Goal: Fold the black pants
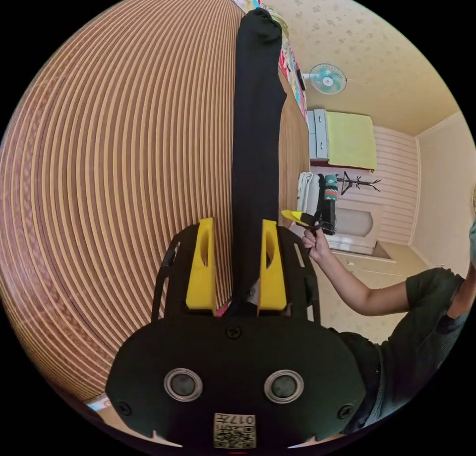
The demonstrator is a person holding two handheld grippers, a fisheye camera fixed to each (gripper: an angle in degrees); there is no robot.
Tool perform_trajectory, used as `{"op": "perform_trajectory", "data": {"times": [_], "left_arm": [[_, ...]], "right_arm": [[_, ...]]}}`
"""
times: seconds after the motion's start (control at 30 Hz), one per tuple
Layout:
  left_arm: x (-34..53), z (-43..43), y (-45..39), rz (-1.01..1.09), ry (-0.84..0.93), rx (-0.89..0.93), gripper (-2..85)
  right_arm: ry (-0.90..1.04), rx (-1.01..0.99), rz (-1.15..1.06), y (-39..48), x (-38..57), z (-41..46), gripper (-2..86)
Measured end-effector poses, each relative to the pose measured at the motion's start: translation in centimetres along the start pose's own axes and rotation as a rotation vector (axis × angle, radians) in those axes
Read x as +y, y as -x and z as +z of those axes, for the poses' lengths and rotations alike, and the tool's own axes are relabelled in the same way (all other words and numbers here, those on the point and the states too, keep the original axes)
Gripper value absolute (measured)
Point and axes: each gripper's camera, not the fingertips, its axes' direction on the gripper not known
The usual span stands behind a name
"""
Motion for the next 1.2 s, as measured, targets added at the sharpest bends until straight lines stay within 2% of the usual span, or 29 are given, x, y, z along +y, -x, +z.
{"op": "perform_trajectory", "data": {"times": [0.07, 0.2, 0.27, 0.33, 0.43, 0.57, 0.67, 0.8, 0.87, 0.97, 1.2], "left_arm": [[-2.5, 1.6, -0.3, 0.023, 0.034, 0.02, 10.8], [-4.2, 4.1, -0.3, -0.02, 0.111, 0.049, 5.3], [-2.7, 3.1, -1.3, 0.021, 0.087, 0.098, 4.8], [1.0, 0.1, -3.6, 0.099, 0.023, 0.248, 4.4], [7.1, -4.2, -8.7, 0.233, -0.02, 0.379, 4.1], [14.2, -8.9, -17.2, 0.383, -0.062, 0.449, 3.9], [18.0, -12.7, -25.1, 0.514, -0.094, 0.488, 3.9], [20.9, -18.0, -35.6, 0.741, -0.167, 0.505, 3.9], [20.8, -19.6, -38.3, 0.773, -0.227, 0.481, 4.0], [18.5, -20.9, -39.9, 0.749, -0.31, 0.43, 4.0], [6.3, -19.7, -35.4, 0.532, -0.431, 0.222, 4.0]], "right_arm": [[0.03, -0.068, -0.047, -0.2, -2.8, 1.4, 11.4], [0.074, -0.071, -0.072, 0.1, -3.9, 2.7, 7.3], [0.035, -0.211, -0.119, 0.7, -1.9, 0.5, 4.4], [-0.015, -0.342, -0.171, 2.0, 0.9, -2.2, 3.5], [-0.052, -0.507, -0.271, 5.9, 6.6, -6.7, 2.5], [-0.099, -0.647, -0.418, 14.4, 14.4, -12.5, 1.7], [-0.14, -0.675, -0.564, 21.8, 18.3, -17.4, 1.4], [-0.186, -0.683, -0.791, 30.1, 20.7, -22.9, 1.3], [-0.235, -0.643, -0.844, 33.6, 20.1, -25.2, 1.3], [-0.261, -0.544, -0.877, 35.8, 17.2, -26.1, 1.3], [-0.266, -0.225, -0.757, 35.4, 5.8, -22.1, 1.1]]}}
